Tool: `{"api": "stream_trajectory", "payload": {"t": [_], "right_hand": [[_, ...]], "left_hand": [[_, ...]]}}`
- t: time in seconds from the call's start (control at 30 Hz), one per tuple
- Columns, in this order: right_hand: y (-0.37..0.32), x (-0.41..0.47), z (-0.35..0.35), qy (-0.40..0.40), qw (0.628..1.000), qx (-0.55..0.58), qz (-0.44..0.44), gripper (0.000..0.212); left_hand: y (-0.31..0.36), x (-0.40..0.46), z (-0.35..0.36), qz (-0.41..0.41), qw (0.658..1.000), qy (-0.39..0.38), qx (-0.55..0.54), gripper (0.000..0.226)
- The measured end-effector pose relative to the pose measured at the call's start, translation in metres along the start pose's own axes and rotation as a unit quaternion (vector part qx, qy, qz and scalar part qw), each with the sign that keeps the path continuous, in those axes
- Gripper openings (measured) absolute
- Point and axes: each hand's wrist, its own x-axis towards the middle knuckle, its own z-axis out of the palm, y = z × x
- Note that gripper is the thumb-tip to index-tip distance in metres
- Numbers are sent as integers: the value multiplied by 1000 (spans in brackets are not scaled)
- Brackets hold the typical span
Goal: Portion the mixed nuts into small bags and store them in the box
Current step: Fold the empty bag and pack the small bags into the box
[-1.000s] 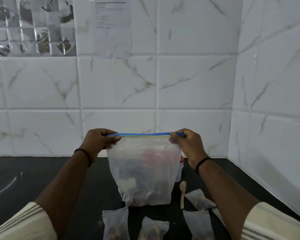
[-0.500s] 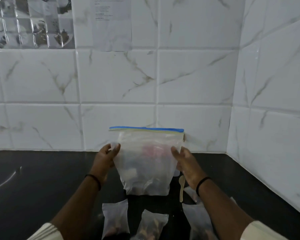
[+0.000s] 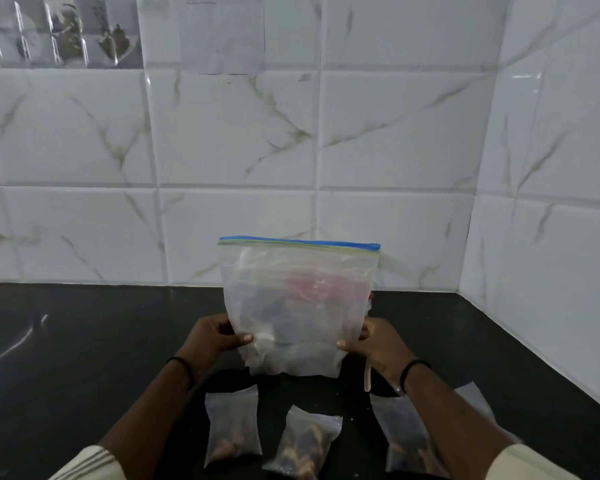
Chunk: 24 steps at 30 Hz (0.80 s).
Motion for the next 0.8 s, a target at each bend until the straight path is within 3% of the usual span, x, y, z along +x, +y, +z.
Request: {"api": "stream_trajectory", "payload": {"t": [0.3, 0.63, 0.8], "right_hand": [[6, 0, 1, 13, 999, -50, 17, 23], [4, 8, 15, 53, 989, -135, -7, 13], [3, 9, 18, 68, 986, -149, 2, 11]], "left_hand": [[-16, -3, -10, -31, 995, 77, 63, 32], [-19, 0, 7, -34, 973, 77, 215, 30], [-18, 3, 12, -47, 975, 86, 198, 35]]}}
